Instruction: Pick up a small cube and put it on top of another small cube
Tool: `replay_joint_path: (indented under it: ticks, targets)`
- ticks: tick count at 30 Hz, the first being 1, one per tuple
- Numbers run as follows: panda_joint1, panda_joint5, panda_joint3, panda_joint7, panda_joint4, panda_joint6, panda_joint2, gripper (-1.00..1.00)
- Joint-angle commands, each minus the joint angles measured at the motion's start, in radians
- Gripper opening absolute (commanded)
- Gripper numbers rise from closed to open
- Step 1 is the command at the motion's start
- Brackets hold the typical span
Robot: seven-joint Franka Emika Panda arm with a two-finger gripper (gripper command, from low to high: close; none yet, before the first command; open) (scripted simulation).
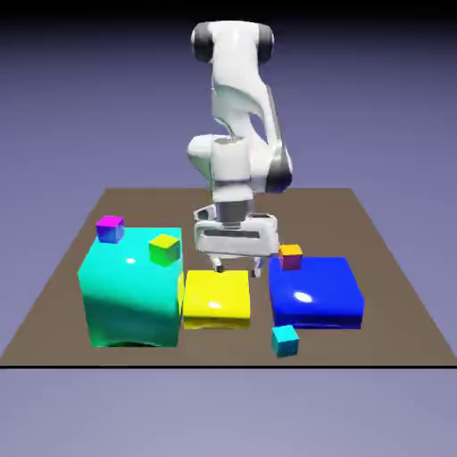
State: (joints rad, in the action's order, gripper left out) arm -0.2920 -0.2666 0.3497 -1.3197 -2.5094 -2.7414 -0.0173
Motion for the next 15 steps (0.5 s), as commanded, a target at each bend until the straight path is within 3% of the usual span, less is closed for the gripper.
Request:
replay_joint_path:
  ticks: [1, 12, 15]
  targets:
    - [-0.019, -0.016, 0.022, -0.036, 0.019, 0.018, -0.036, 0.0]
    - [-0.225, -0.197, 0.259, -0.429, 0.223, 0.219, -0.435, 0.0]
    - [-0.219, -0.204, 0.264, -0.448, 0.239, 0.197, -0.493, 0.0]
